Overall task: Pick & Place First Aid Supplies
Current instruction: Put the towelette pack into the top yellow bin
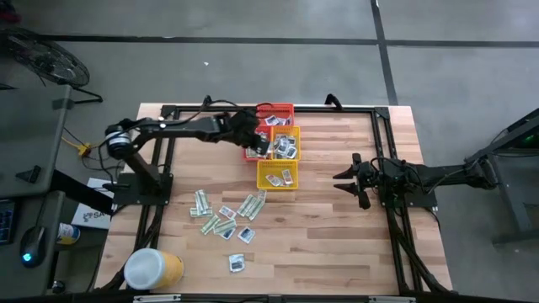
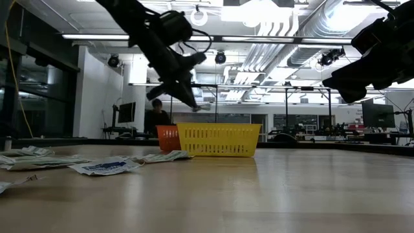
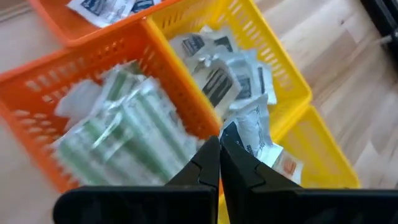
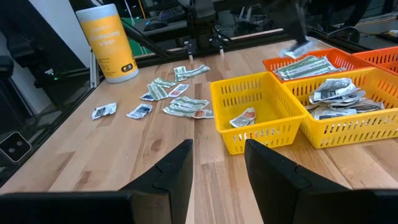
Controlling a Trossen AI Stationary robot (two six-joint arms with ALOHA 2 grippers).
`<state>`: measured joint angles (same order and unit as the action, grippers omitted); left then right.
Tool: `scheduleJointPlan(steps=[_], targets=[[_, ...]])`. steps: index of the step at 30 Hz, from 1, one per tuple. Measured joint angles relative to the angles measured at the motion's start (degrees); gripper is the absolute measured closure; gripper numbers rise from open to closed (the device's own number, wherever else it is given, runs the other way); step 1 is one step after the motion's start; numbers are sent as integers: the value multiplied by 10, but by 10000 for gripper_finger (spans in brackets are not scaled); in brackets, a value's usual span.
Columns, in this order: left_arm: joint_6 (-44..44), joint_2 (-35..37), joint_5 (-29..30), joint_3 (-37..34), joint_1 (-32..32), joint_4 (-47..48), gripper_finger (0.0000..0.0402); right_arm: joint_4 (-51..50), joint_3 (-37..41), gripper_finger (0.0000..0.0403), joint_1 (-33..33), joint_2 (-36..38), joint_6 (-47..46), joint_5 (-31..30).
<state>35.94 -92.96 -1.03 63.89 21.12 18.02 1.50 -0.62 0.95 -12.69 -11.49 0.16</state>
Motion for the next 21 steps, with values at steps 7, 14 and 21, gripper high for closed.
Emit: scheduleJointPlan(steps=[7, 14, 21], targets=[[18, -83, 1, 86, -1, 10, 401, 0, 0, 263, 0, 0, 0, 0], [19, -153, 6, 178, -1, 40, 401, 0, 0, 263, 0, 0, 0, 0], [19, -210, 10, 242, -1, 92, 401, 0, 0, 263, 0, 0, 0, 0]])
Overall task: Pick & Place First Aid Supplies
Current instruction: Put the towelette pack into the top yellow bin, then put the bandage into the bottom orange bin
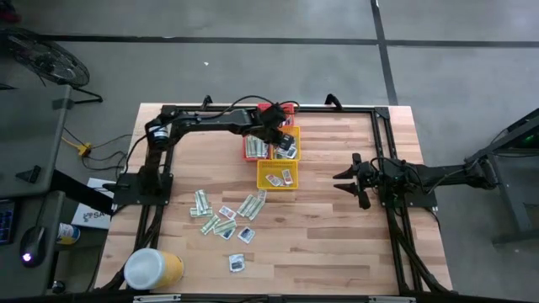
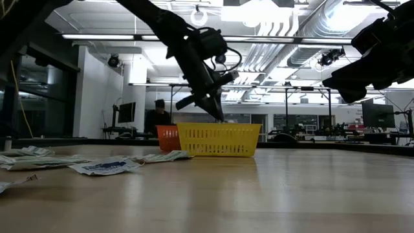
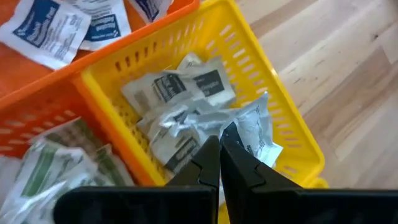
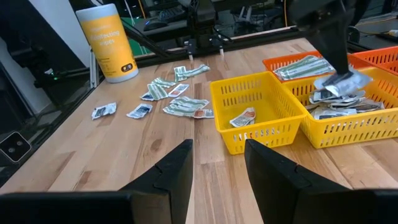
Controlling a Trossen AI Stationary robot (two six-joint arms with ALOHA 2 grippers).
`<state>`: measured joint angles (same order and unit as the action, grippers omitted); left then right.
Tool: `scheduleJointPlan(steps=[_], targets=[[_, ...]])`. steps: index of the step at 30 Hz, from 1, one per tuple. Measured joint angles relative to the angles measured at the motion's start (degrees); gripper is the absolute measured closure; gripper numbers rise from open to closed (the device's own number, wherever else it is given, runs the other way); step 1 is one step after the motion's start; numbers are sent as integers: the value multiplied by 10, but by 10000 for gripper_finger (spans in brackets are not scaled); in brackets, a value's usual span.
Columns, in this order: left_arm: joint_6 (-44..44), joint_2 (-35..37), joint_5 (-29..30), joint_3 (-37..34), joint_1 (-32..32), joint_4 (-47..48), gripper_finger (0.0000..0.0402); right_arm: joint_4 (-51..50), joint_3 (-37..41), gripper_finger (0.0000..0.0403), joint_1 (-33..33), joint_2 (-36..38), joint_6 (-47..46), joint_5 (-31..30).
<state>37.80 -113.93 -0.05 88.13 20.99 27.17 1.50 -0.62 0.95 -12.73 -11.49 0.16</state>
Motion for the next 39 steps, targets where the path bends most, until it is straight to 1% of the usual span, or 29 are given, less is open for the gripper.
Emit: scheduleJointPlan(steps=[4, 7, 10, 17, 21, 27, 34, 39], targets=[[0, -19, -14, 15, 0, 5, 400, 0, 0, 263, 0, 0, 0, 0], [0, -23, -20, 15, 0, 7, 387, 0, 0, 263, 0, 0, 0, 0], [0, -23, -19, 15, 0, 13, 361, 0, 0, 263, 0, 0, 0, 0], [-15, -23, -19, 15, 0, 14, 282, 0, 0, 263, 0, 0, 0, 0], [-32, -16, -16, 15, 0, 20, 253, 0, 0, 263, 0, 0, 0, 0], [-66, 9, 17, 15, 0, 38, 243, 0, 0, 263, 0, 0, 0, 0], [-96, 40, 35, 15, 0, 67, 243, 0, 0, 263, 0, 0, 0, 0], [-110, 81, 71, -19, -2, 77, 243, 0, 0, 263, 0, 0, 0, 0]])
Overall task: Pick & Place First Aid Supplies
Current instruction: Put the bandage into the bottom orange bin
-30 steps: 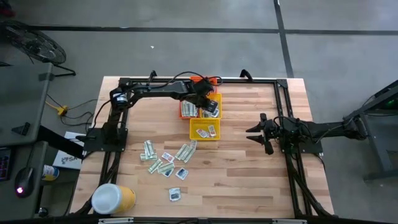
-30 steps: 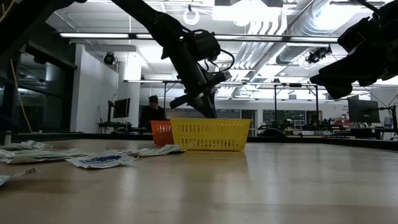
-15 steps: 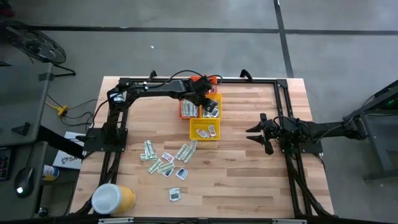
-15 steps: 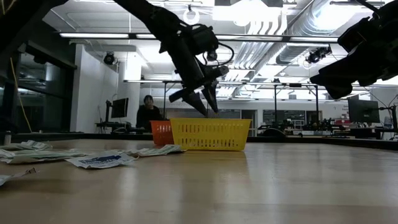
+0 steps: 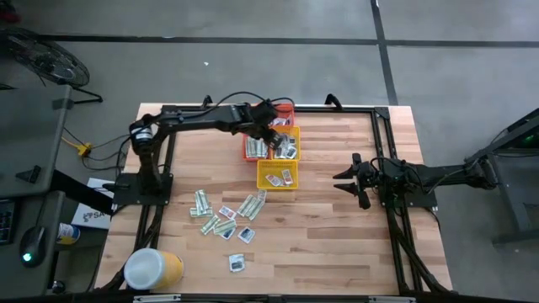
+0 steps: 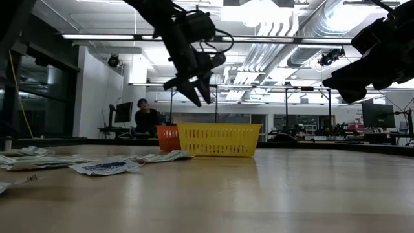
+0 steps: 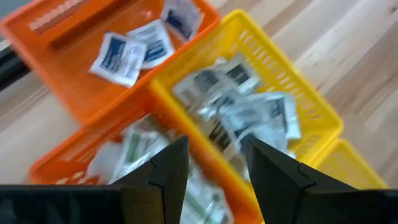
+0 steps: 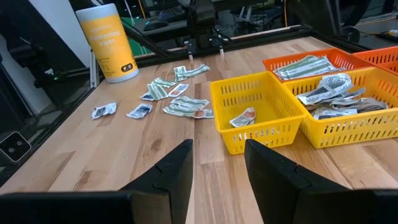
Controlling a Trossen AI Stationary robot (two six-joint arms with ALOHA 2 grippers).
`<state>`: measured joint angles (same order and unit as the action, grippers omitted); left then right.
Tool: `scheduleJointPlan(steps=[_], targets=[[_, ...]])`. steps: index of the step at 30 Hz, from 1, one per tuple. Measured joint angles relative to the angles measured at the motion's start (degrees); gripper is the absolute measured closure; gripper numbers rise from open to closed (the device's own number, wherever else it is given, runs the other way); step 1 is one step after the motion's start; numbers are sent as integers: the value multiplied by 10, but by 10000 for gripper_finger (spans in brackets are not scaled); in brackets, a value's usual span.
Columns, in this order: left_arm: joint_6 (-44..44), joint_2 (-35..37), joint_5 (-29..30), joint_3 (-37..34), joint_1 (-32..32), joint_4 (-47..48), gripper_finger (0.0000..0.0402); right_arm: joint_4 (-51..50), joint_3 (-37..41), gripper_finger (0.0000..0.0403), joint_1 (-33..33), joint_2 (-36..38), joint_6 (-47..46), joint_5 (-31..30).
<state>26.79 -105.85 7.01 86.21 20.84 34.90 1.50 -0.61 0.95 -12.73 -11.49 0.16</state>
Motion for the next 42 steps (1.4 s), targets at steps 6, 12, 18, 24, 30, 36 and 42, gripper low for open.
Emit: scheduleJointPlan(steps=[6, 12, 18, 24, 30, 36, 42], targets=[[3, 65, 13, -93, -9, -14, 243, 0, 0, 263, 0, 0, 0, 0], [26, 157, 11, -216, -22, -26, 243, 0, 0, 263, 0, 0, 0, 0], [52, 263, -71, -343, -46, -13, 243, 0, 0, 263, 0, 0, 0, 0], [92, 289, -179, -426, -83, -42, 243, 0, 0, 263, 0, 0, 0, 0], [172, 289, -211, -485, -128, -111, 243, 0, 0, 263, 0, 0, 0, 0], [234, 289, -205, -498, -166, -81, 243, 0, 0, 263, 0, 0, 0, 0], [246, 290, -202, -472, -173, 16, 243, 0, 0, 263, 0, 0, 0, 0]])
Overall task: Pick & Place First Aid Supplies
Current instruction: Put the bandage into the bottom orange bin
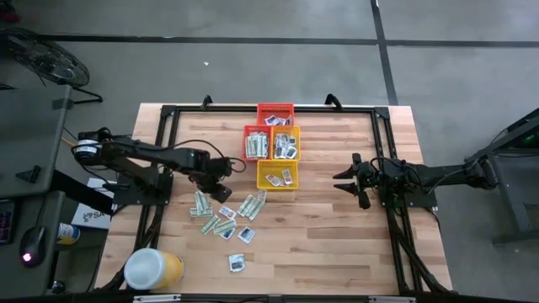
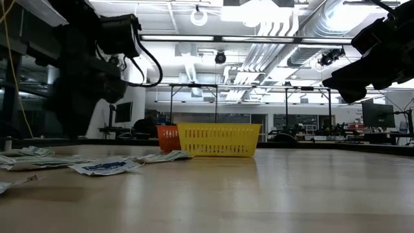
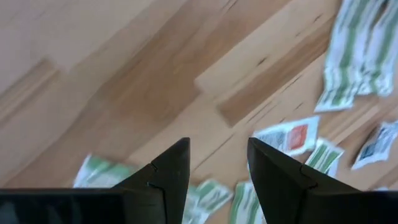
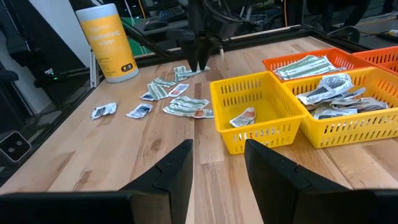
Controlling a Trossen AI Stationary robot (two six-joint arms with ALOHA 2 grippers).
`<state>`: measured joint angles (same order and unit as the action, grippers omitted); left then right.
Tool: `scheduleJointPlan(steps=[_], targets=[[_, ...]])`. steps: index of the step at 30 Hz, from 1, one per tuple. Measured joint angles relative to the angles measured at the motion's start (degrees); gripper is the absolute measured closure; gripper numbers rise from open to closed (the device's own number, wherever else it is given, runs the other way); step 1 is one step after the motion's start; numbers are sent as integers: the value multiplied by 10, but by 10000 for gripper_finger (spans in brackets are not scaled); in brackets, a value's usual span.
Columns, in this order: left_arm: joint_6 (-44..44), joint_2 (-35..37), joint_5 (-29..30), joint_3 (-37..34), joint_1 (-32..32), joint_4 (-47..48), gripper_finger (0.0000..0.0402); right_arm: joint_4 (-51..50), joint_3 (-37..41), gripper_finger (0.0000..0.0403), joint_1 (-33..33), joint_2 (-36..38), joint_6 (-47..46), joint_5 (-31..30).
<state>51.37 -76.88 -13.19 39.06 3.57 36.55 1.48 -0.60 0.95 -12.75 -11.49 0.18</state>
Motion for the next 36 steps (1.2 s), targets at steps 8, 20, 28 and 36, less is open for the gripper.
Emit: scheduleJointPlan(steps=[8, 20, 28, 36], targets=[[-63, 35, 69, 35, 0, 166, 243, 0, 0, 263, 0, 0, 0, 0], [-80, 20, 103, 31, 1, 231, 243, 0, 0, 263, 0, 0, 0, 0], [-80, 20, 102, 0, 1, 193, 243, 0, 0, 263, 0, 0, 0, 0], [-93, 3, 113, 0, -4, 178, 243, 0, 0, 263, 0, 0, 0, 0]])
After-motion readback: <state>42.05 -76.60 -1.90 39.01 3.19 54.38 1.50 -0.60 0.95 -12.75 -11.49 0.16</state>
